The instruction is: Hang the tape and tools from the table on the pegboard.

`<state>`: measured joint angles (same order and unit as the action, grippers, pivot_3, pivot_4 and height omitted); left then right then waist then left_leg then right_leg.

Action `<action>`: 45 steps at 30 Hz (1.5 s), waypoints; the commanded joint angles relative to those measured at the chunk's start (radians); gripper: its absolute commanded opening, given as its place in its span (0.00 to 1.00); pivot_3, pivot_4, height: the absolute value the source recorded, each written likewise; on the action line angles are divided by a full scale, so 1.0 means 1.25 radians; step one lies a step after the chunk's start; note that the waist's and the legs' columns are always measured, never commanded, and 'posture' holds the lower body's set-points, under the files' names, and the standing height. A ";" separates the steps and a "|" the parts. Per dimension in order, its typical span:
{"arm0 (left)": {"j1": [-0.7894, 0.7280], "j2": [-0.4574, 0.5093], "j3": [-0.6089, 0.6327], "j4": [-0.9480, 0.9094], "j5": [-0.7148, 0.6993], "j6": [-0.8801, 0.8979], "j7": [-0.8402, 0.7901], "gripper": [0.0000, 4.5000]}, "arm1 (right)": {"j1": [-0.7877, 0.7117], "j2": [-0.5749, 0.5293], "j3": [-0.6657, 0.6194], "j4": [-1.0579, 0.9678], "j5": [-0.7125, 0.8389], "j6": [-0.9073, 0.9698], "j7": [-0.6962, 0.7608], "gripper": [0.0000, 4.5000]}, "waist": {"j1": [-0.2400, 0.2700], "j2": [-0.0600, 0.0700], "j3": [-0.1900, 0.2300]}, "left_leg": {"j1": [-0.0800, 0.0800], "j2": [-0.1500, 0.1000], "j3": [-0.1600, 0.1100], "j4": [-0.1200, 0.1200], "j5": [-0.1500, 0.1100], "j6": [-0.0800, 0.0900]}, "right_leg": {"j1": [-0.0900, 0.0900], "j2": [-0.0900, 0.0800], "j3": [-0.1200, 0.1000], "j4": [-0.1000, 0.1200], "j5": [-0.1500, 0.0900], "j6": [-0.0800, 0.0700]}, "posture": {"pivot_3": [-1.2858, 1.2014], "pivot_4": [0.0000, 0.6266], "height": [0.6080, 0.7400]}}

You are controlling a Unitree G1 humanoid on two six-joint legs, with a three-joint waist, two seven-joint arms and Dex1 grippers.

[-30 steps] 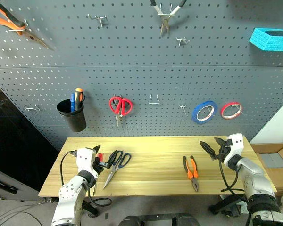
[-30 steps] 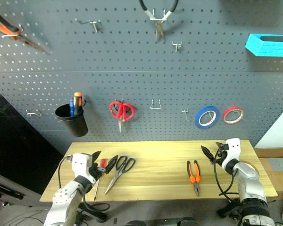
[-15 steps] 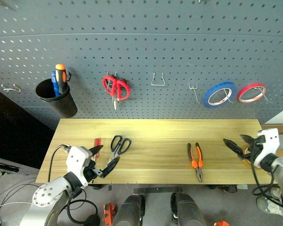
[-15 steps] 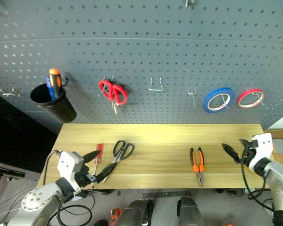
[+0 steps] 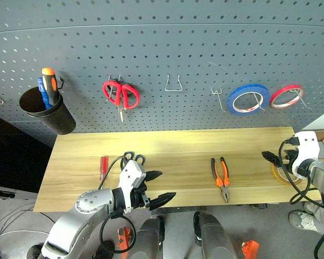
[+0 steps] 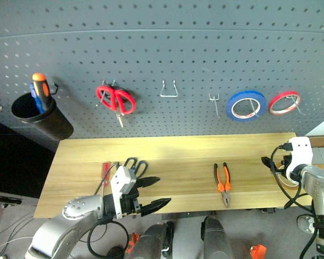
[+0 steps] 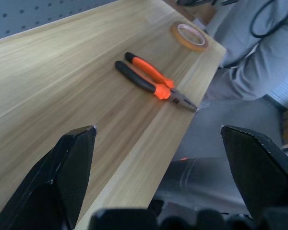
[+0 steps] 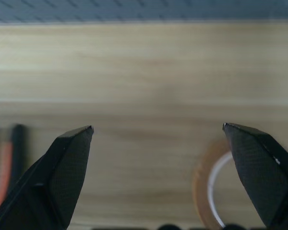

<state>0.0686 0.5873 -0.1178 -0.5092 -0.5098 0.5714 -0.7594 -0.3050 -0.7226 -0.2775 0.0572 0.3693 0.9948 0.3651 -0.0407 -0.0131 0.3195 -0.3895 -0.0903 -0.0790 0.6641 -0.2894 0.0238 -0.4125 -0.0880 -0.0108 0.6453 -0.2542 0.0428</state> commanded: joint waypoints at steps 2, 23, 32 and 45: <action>0.019 0.024 0.020 -0.062 -0.034 0.017 -0.019 0.98 | -0.083 -0.043 0.032 0.116 -0.053 0.124 -0.037 1.00 | -0.001 0.000 0.000 | -0.004 0.000 0.000 0.001 0.000 0.000 | -0.003 0.000 0.000 0.000 0.000 0.000 | 0.48 0.62 1.00; 0.024 0.072 0.113 -0.133 -0.092 0.053 0.002 0.98 | -0.328 0.000 -0.040 0.510 -0.071 0.122 -0.082 1.00 | 0.002 -0.002 0.025 | -0.009 0.000 0.002 0.002 0.000 0.000 | -0.007 0.000 0.000 0.000 0.000 0.000 | 0.49 0.66 1.00; 0.023 0.084 0.129 -0.150 -0.101 0.063 0.015 0.98 | -0.379 0.017 -0.090 0.578 -0.054 0.149 -0.129 1.00 | 0.004 -0.003 0.035 | -0.009 0.000 0.002 0.002 0.000 0.000 | -0.007 0.000 -0.001 0.000 0.001 0.001 | 0.49 0.66 1.00; 0.002 0.084 0.139 -0.163 -0.100 0.062 0.044 0.98 | -0.426 0.035 -0.148 0.643 -0.067 0.118 -0.256 1.00 | 0.006 -0.003 0.037 | -0.009 0.000 0.002 0.002 0.001 0.000 | -0.007 0.000 -0.001 0.000 0.001 0.001 | 0.50 0.66 1.00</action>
<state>0.0672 0.6846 0.0380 -0.6624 -0.6262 0.6544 -0.7081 -0.8241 -0.6644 -0.4328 0.8581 0.2926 1.1562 0.0727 -0.0329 -0.0164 0.3656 -0.4007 -0.0903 -0.0766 0.6666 -0.2887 0.0232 -0.4217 -0.0884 -0.0117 0.6453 -0.2535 0.0435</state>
